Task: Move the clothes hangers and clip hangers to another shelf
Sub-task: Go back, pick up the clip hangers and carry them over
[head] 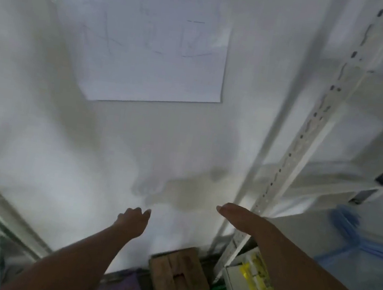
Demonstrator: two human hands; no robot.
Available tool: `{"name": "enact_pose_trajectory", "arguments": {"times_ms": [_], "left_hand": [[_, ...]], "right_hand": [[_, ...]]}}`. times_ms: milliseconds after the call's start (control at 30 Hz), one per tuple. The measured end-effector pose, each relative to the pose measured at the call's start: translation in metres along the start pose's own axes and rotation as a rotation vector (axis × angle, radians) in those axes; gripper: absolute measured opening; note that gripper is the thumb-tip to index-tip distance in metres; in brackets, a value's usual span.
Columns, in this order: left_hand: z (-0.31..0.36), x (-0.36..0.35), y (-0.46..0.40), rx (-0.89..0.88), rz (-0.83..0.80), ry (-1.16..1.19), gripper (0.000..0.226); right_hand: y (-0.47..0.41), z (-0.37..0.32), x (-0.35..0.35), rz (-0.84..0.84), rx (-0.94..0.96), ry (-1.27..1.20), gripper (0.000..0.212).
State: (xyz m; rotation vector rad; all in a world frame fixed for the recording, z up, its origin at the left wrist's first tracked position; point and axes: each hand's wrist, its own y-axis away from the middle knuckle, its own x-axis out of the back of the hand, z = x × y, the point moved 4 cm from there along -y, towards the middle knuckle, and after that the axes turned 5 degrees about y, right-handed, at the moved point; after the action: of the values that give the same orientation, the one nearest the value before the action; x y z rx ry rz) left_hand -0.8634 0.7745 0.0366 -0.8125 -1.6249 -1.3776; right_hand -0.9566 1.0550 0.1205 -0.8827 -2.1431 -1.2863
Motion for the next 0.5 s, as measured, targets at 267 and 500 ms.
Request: {"name": "enact_pose_trajectory", "arguments": {"times_ms": [267, 500], "left_hand": [[-0.121, -0.048, 0.068, 0.356, 0.024, 0.319, 0.051], [-0.178, -0.084, 0.165, 0.823, 0.142, 0.796, 0.043]], "right_hand": [[-0.052, -0.158, -0.091, -0.202, 0.263, 0.236, 0.067], [-0.057, -0.271, -0.181, -0.401, 0.514, 0.505, 0.057]]}}
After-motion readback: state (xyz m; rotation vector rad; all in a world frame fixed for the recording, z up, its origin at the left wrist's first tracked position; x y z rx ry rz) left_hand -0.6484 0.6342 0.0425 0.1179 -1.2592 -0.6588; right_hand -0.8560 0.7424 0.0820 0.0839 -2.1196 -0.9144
